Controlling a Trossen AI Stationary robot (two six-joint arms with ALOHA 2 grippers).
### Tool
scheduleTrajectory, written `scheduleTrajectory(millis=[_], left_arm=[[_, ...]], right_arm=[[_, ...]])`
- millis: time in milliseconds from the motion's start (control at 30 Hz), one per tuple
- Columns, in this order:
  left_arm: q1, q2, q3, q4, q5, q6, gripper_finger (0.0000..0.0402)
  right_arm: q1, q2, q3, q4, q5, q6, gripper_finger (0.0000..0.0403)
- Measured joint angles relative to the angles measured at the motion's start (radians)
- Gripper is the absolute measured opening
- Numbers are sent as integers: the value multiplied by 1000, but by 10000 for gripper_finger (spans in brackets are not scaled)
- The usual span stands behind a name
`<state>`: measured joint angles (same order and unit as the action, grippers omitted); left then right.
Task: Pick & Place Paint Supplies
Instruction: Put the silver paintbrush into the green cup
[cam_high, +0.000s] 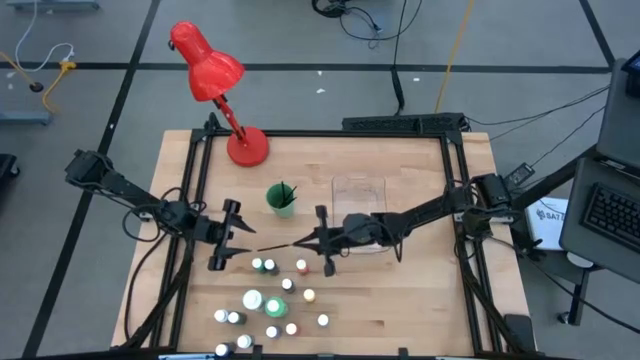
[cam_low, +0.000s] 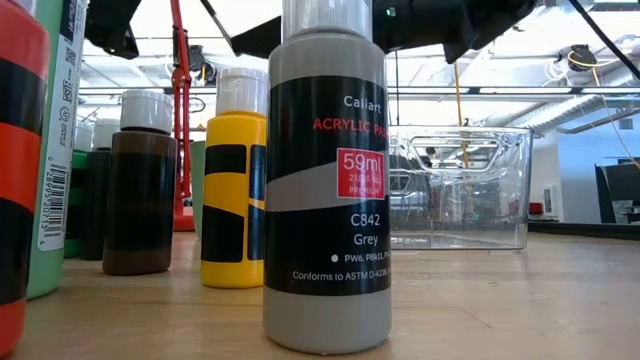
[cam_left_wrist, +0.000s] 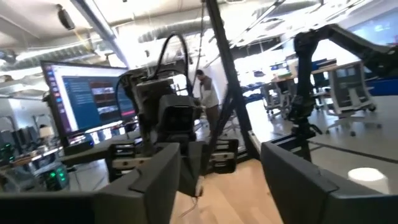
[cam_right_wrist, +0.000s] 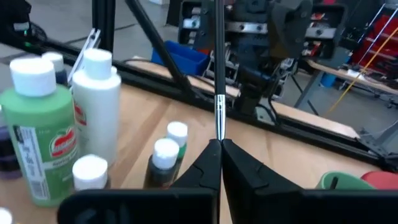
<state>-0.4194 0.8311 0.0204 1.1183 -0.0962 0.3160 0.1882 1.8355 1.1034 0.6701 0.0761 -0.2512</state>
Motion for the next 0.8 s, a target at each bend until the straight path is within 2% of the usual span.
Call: scheduleTrajectory(millis=[67, 167, 267, 533, 667, 800], left_arm=[[0, 0, 2, 0, -5, 9, 243], [0, 8, 11, 2, -36, 12, 249], [1, 28, 30, 0, -61, 13, 250], [1, 111, 109, -15, -62, 49, 250], [1, 128, 135, -13, -105, 30, 250], [2, 133, 156, -10, -106, 14, 250]], right_arm=[[-5, 0, 13, -11, 0, 9, 0], [-19, 0, 76, -124, 6, 61, 0], [-33, 0, 118, -192, 50, 73, 0], [-44, 0, 122, -170, 51, 45, 0], [-41, 0, 122, -174, 54, 25, 0], [-37, 0, 122, -174, 53, 19, 0]])
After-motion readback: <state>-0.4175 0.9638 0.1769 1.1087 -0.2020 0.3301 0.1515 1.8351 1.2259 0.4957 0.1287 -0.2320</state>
